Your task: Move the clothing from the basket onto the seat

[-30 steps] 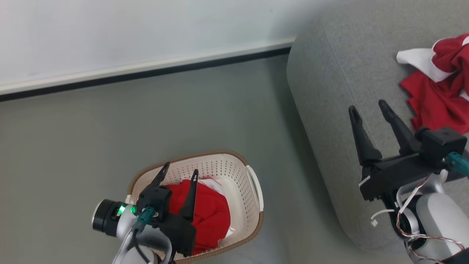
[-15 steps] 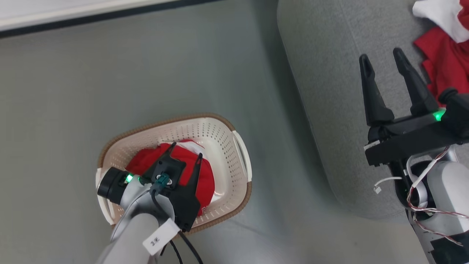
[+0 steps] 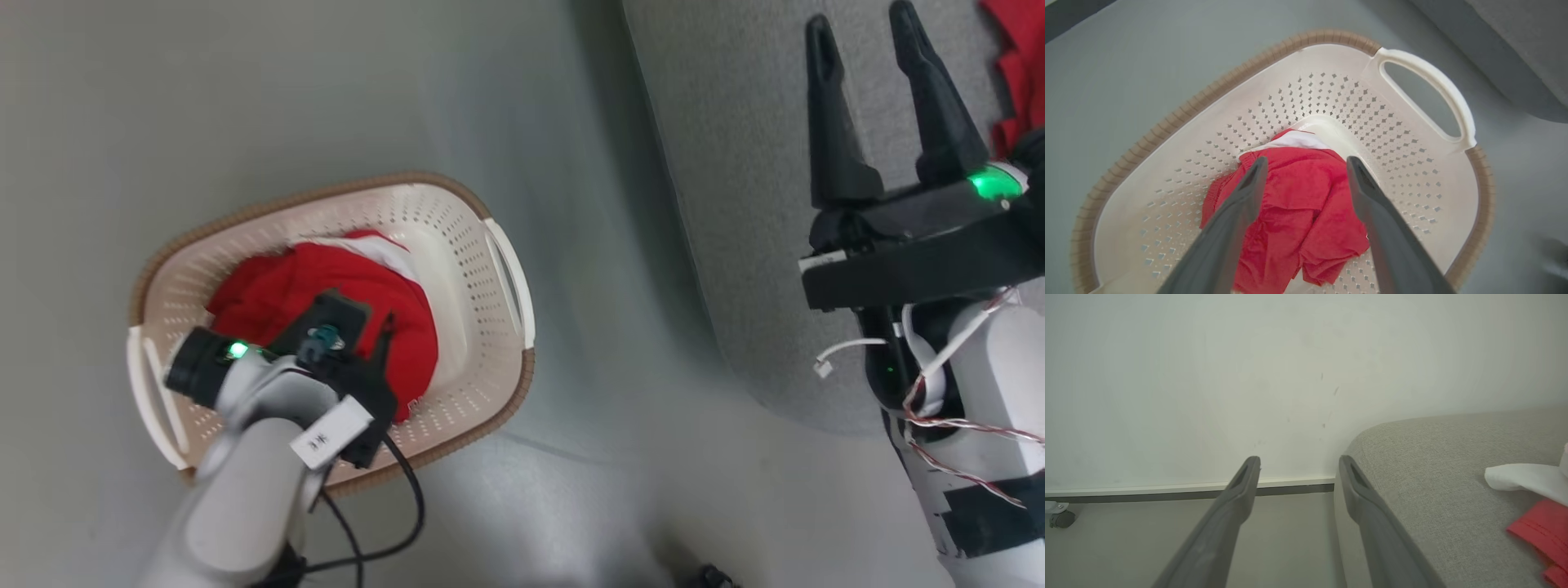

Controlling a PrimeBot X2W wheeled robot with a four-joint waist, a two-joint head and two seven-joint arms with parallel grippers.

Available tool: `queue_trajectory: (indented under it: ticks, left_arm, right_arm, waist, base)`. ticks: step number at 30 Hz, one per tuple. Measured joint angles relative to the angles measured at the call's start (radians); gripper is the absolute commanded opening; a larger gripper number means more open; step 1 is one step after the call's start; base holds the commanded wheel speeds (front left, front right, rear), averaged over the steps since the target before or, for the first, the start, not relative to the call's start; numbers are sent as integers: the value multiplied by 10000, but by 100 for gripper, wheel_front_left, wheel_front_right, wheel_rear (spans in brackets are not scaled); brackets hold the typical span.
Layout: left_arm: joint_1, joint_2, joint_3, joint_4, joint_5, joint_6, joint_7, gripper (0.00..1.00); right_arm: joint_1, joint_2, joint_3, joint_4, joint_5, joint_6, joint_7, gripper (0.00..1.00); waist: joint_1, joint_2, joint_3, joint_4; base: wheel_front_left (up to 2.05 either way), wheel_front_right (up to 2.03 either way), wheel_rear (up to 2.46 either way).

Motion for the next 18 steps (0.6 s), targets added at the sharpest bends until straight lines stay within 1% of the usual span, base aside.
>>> queue_trajectory:
  ticks: [7, 13, 15, 18]
  left_arm:
    - [-243, 581, 245, 855, 4, -86, 362, 100]
    - [-408, 685, 337, 1360, -29, -98, 591, 100]
    - [-518, 780, 368, 1511, -40, -107, 675, 100]
    - [-668, 924, 391, 1732, -40, -178, 761, 100]
  right_arm:
    - [-562, 514, 322, 293, 157, 182, -267, 100]
    - [-582, 614, 311, 552, 245, 278, -552, 100]
    - [-582, 690, 328, 663, 270, 351, -646, 100]
    - [-593, 765, 341, 742, 320, 362, -754, 100]
  waist:
    - [0, 0, 672, -506]
    - [0, 0, 1132, -968]
    - [0, 0, 1273, -1091]
    - [-1, -1, 1470, -1256]
  base:
    - [0, 0, 0]
    - [0, 0, 0]
    - [0, 0, 0]
    - [0, 0, 0]
